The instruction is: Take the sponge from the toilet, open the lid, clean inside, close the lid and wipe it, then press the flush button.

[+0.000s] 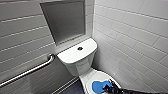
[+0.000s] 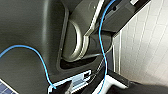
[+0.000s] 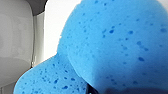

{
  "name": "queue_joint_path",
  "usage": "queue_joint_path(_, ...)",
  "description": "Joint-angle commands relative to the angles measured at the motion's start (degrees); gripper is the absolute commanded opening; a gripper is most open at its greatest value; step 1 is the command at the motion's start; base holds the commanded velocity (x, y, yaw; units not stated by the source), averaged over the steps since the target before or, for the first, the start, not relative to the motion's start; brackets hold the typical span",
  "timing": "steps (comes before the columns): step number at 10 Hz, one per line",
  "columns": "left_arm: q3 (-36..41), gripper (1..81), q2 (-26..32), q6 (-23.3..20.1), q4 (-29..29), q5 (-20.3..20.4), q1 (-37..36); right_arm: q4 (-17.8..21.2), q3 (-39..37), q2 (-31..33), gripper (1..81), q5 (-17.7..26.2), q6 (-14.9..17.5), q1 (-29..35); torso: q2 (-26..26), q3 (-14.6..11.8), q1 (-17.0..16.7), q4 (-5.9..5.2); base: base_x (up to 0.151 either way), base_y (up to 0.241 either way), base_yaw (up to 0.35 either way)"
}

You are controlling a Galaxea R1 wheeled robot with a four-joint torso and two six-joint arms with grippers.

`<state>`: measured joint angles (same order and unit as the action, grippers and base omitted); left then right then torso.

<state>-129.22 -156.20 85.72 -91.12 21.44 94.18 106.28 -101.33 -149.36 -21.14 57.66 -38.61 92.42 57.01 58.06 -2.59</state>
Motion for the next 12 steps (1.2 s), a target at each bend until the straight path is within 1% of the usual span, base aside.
queue_joint_path(1,0.6,81.1,0.7,-0.2,-0.9,-0.7,1.7,0.4,8.3,10.0,1.0,1.9,0.3,-2.4,0.0,0.0,0.0,0.0,0.0,0.0,0.0)
queue_joint_path(4,0.6,81.1,0.7,-0.2,-1.1,-0.6,1.7,0.4,10.1,15.5,1.0,2.1,-0.1,-7.4,0.0,0.0,0.0,0.0,0.0,0.0,0.0)
queue_joint_path(5,0.6,81.1,0.7,-0.3,-1.1,-0.6,1.6,0.4,10.4,16.5,1.0,2.5,-0.1,-9.0,0.0,0.0,0.0,0.0,0.0,0.0,0.0)
queue_joint_path(7,0.6,81.1,0.7,-0.3,-1.1,-0.6,1.7,0.4,13.8,19.9,1.0,2.4,0.0,-11.3,0.0,0.0,0.0,0.0,0.0,0.0,0.0)
queue_joint_path(8,0.6,81.1,0.7,-0.8,-1.0,-0.6,1.6,0.2,16.4,22.6,1.0,2.2,0.0,-12.9,0.0,0.0,0.0,0.0,0.0,0.0,0.0)
queue_joint_path(9,0.6,81.1,0.7,-0.8,-1.1,-0.6,1.5,-0.3,17.5,24.2,1.0,2.0,0.0,-15.0,0.0,0.0,0.0,0.0,0.0,0.0,0.0)
queue_joint_path(12,0.8,81.1,0.9,-1.3,-1.1,-0.5,1.4,-1.0,16.8,25.8,1.0,2.1,0.0,-22.0,0.0,0.0,0.0,0.0,0.0,0.0,0.0)
